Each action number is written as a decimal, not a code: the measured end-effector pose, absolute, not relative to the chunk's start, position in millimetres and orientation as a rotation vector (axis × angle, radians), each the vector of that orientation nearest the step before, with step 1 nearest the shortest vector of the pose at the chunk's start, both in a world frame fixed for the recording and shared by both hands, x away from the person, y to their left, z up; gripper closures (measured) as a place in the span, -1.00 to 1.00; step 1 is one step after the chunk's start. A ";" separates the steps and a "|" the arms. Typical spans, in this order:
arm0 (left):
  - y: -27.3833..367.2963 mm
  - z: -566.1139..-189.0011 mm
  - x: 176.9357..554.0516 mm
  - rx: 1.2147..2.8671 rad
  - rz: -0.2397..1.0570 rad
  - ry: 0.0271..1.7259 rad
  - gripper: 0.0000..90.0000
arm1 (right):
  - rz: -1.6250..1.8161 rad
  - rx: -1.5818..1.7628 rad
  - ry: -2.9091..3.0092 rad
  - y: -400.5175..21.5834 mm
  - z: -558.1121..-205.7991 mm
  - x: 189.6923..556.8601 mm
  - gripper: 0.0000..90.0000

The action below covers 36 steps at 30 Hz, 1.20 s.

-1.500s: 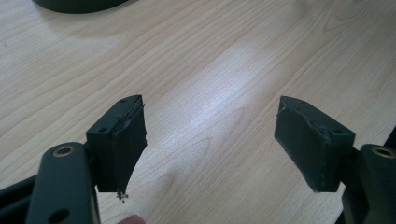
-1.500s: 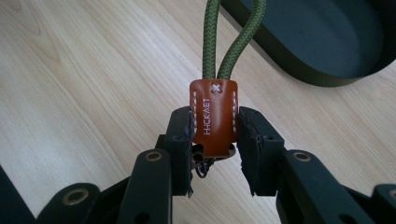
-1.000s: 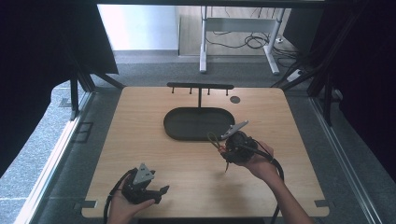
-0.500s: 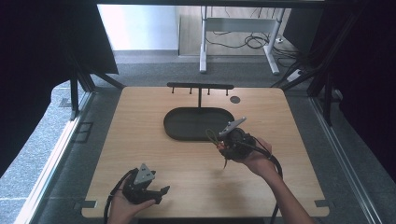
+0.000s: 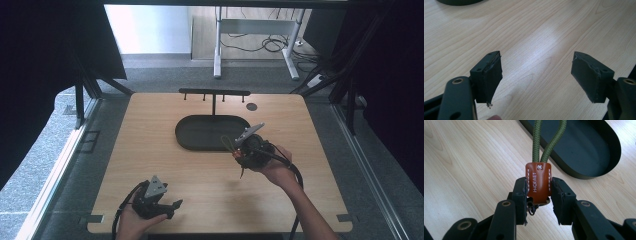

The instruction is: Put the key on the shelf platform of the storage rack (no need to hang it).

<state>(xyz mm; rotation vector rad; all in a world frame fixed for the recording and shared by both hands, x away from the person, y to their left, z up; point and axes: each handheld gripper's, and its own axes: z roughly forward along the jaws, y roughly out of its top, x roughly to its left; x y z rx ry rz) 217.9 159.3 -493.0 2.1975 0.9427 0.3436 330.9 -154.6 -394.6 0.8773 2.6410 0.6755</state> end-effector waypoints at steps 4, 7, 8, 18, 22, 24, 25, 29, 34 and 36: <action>156.9 -494.6 218.1 2.208 0.338 0.938 -0.44 | 0.667 0.877 2.636 -153.9 -393.7 331.9 0.49; 155.8 -494.6 217.8 2.209 0.337 0.934 -0.44 | 0.664 0.872 2.632 -153.8 -393.0 332.5 0.49; 155.4 -494.4 217.5 2.209 0.339 0.933 -0.44 | 0.659 0.873 2.630 -153.1 -391.7 332.8 0.49; 154.0 -494.9 217.4 2.216 0.335 0.929 -0.45 | 0.664 0.873 2.630 -149.9 -390.4 337.9 0.49; 155.3 -494.8 217.7 2.216 0.336 0.934 -0.45 | 0.656 0.871 2.633 -149.6 -390.2 339.7 0.49; 155.2 -495.0 217.7 2.217 0.337 0.934 -0.45 | 0.652 0.872 2.632 -149.4 -389.4 339.5 0.49; 154.9 -495.3 217.8 2.219 0.335 0.931 -0.45 | 0.652 0.872 2.632 -149.4 -389.4 339.5 0.49; 151.8 -497.5 218.2 2.242 0.324 0.921 -0.46 | 0.647 0.867 2.628 -150.2 -388.0 339.6 0.49; 144.8 -500.2 217.6 2.267 0.317 0.899 -0.48 | 0.647 0.866 2.626 -150.5 -387.5 339.5 0.48; 143.2 -500.1 217.0 2.266 0.321 0.895 -0.48 | 0.649 0.865 2.627 -150.4 -387.5 339.1 0.48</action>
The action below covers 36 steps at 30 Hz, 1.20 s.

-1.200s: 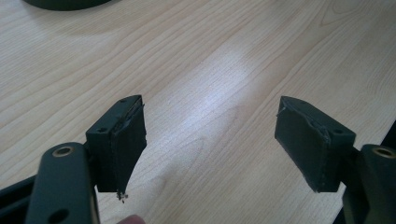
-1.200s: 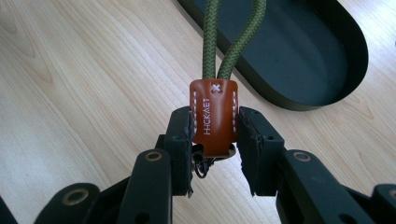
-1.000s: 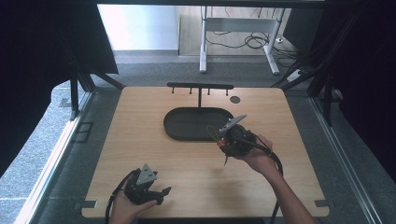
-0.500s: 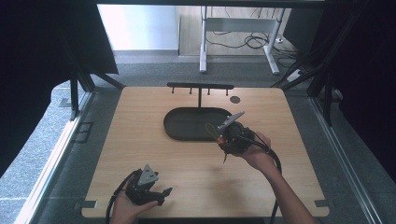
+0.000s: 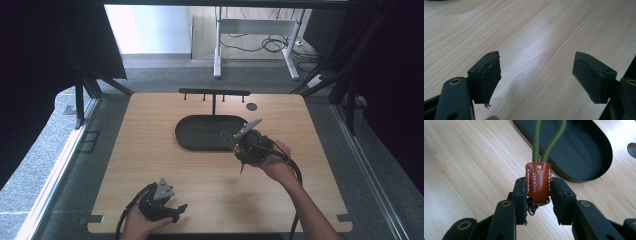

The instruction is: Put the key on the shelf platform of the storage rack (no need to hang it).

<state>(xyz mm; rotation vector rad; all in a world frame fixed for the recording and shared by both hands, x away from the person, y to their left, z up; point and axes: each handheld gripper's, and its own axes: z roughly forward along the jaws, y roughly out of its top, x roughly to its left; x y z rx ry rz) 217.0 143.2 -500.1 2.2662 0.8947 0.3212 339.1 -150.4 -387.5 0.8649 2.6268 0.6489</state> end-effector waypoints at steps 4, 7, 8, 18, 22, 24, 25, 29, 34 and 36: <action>143.9 -499.4 216.8 2.262 0.327 0.893 -0.48 | 0.646 0.858 2.630 -150.1 -388.9 339.4 0.48; 145.6 -500.0 217.7 2.261 0.327 0.902 -0.48 | 0.647 0.863 2.622 -148.7 -386.4 341.5 0.48; 145.6 -500.0 217.7 2.261 0.327 0.902 -0.48 | 0.647 0.863 2.622 -148.7 -386.4 341.5 0.48; 144.8 -501.9 218.2 2.274 0.319 0.901 -0.49 | 0.655 0.843 2.628 -143.4 -384.0 345.8 0.48; 144.8 -501.3 218.1 2.273 0.321 0.900 -0.49 | 0.645 0.851 2.631 -142.8 -385.6 346.2 0.48; 144.3 -501.9 218.2 2.277 0.322 0.901 -0.49 | 0.635 0.849 2.631 -143.7 -385.3 347.2 0.48; 144.3 -501.9 218.2 2.277 0.322 0.901 -0.49 | 0.635 0.849 2.631 -143.7 -385.3 347.2 0.48; 143.4 -502.1 218.1 2.279 0.323 0.894 -0.49 | 0.635 0.859 2.627 -145.7 -385.3 348.6 0.48; 143.4 -502.2 218.2 2.279 0.324 0.897 -0.49 | 0.635 0.862 2.627 -147.1 -387.4 348.6 0.49; 143.2 -502.6 218.4 2.281 0.324 0.897 -0.49 | 0.630 0.867 2.632 -147.6 -389.3 348.8 0.48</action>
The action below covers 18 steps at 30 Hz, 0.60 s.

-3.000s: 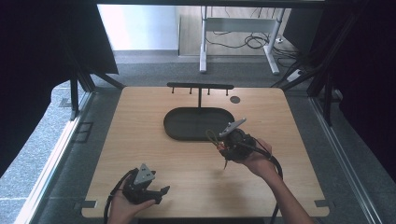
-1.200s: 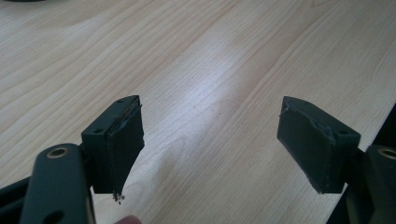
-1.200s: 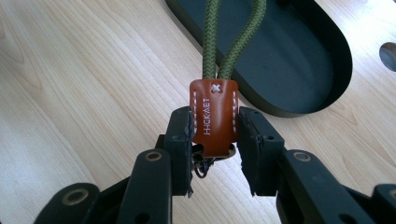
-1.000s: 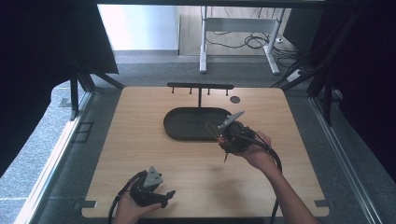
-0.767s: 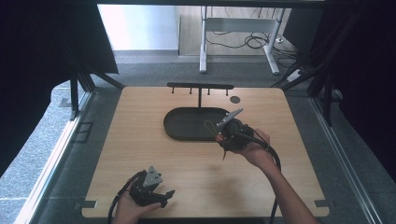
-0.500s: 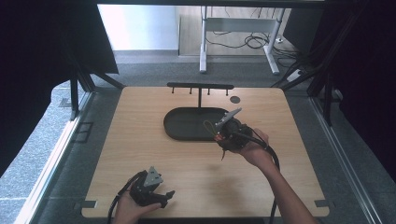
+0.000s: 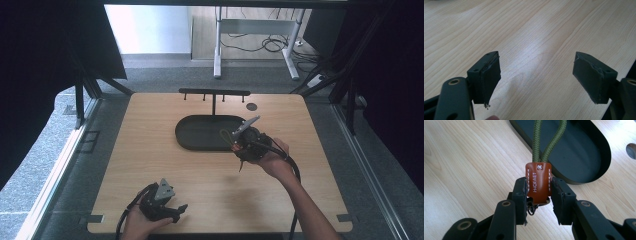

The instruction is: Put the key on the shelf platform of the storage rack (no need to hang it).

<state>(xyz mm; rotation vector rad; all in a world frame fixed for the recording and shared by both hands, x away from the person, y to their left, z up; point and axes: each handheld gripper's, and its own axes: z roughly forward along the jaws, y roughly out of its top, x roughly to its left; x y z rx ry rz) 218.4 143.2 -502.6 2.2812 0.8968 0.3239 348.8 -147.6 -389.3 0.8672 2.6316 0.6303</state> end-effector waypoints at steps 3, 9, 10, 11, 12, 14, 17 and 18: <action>142.0 -503.9 218.7 2.288 0.320 0.895 -0.49 | 0.630 0.859 2.630 -147.0 -390.4 349.8 0.48; 135.5 -507.9 217.9 2.332 0.295 0.866 -0.51 | 0.631 0.857 2.631 -144.4 -391.3 350.4 0.49; 134.0 -508.7 217.8 2.344 0.301 0.861 -0.51 | 0.628 0.858 2.631 -143.9 -391.7 350.2 0.49; 132.7 -509.3 217.6 2.353 0.305 0.858 -0.51 | 0.626 0.854 2.632 -143.7 -392.1 350.3 0.48; 131.7 -509.7 217.4 2.357 0.307 0.856 -0.51 | 0.623 0.855 2.632 -143.5 -392.4 350.3 0.49; 131.2 -509.8 217.3 2.361 0.302 0.851 -0.51 | 0.620 0.857 2.632 -143.3 -393.0 350.3 0.49; 132.3 -509.9 217.7 2.361 0.304 0.852 -0.51 | 0.611 0.854 2.632 -142.4 -394.5 351.3 0.49; 132.7 -509.6 217.7 2.361 0.305 0.856 -0.51 | 0.607 0.858 2.634 -141.9 -394.6 351.7 0.49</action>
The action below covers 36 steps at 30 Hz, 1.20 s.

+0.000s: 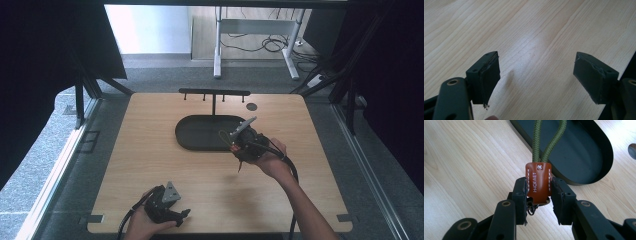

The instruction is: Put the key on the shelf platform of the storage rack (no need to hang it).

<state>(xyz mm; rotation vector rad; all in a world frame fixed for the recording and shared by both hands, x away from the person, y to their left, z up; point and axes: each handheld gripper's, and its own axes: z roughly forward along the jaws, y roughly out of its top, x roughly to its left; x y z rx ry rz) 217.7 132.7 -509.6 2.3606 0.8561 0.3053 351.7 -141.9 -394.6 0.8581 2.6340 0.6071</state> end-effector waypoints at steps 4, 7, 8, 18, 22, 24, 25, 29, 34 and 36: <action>134.3 -508.8 217.9 2.354 0.310 0.861 -0.51 | 0.611 0.849 2.638 -139.4 -394.0 354.1 0.49; 134.2 -509.1 218.0 2.357 0.309 0.860 -0.51 | 0.616 0.844 2.635 -135.5 -391.3 355.4 0.49; 134.2 -509.1 218.0 2.357 0.309 0.860 -0.51 | 0.616 0.844 2.635 -135.5 -391.3 355.4 0.49; 134.5 -509.1 218.1 2.357 0.310 0.860 -0.51 | 0.628 0.841 2.631 -126.4 -386.6 362.4 0.49; 134.5 -508.9 218.1 2.357 0.309 0.859 -0.51 | 0.620 0.849 2.634 -123.8 -386.8 367.3 0.49; 134.5 -509.0 218.1 2.357 0.310 0.860 -0.51 | 0.619 0.853 2.636 -123.3 -386.6 368.0 0.49; 134.5 -509.0 218.2 2.358 0.309 0.859 -0.51 | 0.616 0.849 2.635 -122.8 -386.3 369.1 0.49; 135.3 -508.4 218.1 2.354 0.310 0.861 -0.51 | 0.603 0.853 2.632 -120.2 -382.1 377.4 0.49; 136.4 -508.0 218.2 2.350 0.312 0.866 -0.51 | 0.597 0.863 2.622 -118.0 -375.6 385.3 0.49; 136.9 -507.6 218.2 2.349 0.312 0.866 -0.51 | 0.599 0.864 2.620 -115.2 -371.4 390.9 0.49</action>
